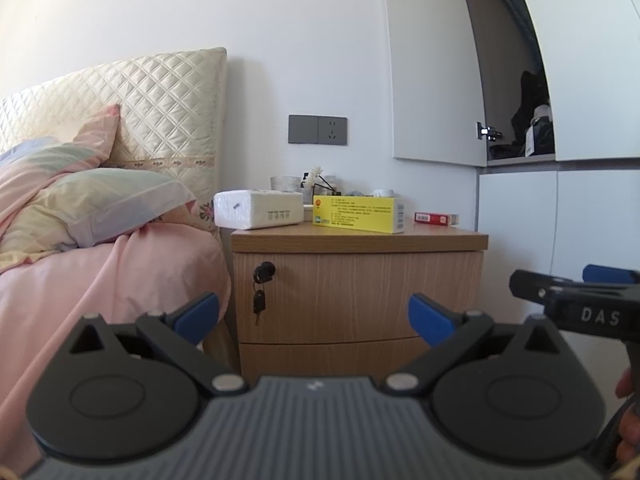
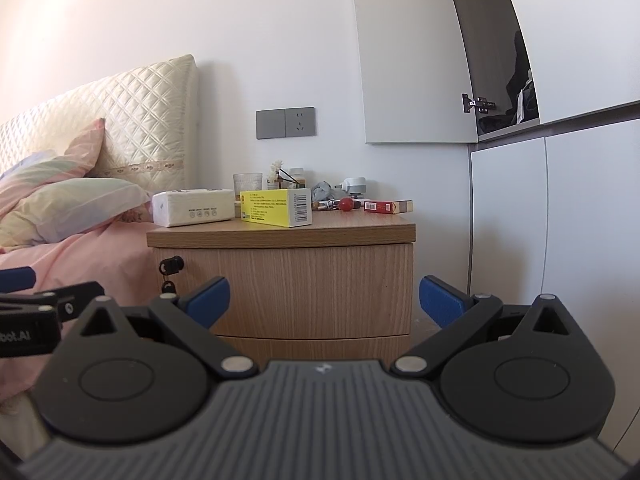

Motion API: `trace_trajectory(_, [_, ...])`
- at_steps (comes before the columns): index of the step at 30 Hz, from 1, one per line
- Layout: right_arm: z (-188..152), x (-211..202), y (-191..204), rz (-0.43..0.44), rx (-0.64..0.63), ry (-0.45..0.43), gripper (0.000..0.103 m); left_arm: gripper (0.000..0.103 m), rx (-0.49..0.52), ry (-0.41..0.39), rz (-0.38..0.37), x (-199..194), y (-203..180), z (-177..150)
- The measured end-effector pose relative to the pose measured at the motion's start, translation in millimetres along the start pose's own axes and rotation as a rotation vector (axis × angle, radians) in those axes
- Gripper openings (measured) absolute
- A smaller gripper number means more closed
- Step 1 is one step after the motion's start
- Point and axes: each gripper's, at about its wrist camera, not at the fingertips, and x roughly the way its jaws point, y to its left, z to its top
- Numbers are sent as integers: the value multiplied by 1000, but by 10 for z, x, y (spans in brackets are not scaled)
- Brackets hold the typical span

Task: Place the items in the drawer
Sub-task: 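Move both tools toward the wooden nightstand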

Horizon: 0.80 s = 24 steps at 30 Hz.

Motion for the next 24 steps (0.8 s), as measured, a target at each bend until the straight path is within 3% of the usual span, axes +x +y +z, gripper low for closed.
trace_trajectory(6, [3, 11, -23, 6, 13, 0, 103, 103, 5, -2, 3, -53, 66, -17])
trace_trajectory(24, [14, 12, -66, 45, 50, -39, 103, 103, 27, -16, 22, 134, -270, 145])
